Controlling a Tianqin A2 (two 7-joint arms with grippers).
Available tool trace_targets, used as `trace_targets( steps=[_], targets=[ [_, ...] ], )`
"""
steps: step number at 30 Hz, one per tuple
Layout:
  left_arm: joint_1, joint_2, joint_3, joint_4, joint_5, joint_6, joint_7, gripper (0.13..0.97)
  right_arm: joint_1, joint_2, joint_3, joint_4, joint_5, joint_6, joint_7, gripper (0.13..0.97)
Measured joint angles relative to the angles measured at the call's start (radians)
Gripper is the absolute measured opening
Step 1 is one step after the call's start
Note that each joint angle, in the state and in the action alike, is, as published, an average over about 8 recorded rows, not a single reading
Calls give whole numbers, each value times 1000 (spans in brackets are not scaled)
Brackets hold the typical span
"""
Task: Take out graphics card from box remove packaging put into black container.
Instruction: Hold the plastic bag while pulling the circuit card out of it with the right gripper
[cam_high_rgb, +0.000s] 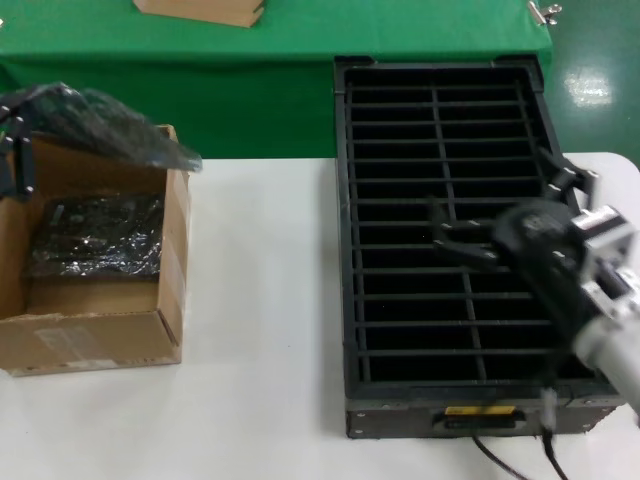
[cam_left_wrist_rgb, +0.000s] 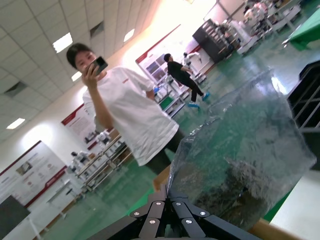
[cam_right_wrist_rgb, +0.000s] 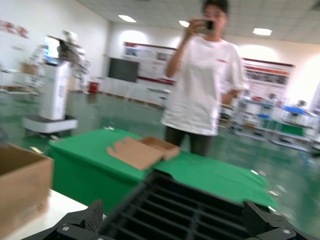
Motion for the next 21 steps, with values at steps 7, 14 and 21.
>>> trace_targets(
  steps=[7,14,21],
  targets=[
    [33,11,18,-44,12,2,-17,139,172,-53,-118,-94,-22,-78,25,966],
    [52,28,37,-71,21,5,-22,139,280,-133,-178,-181,-84,-155,63,966],
    [54,45,44,-65,19,18,-10,139,323,-198,-181,-236,-154,-216,102,961]
  ],
)
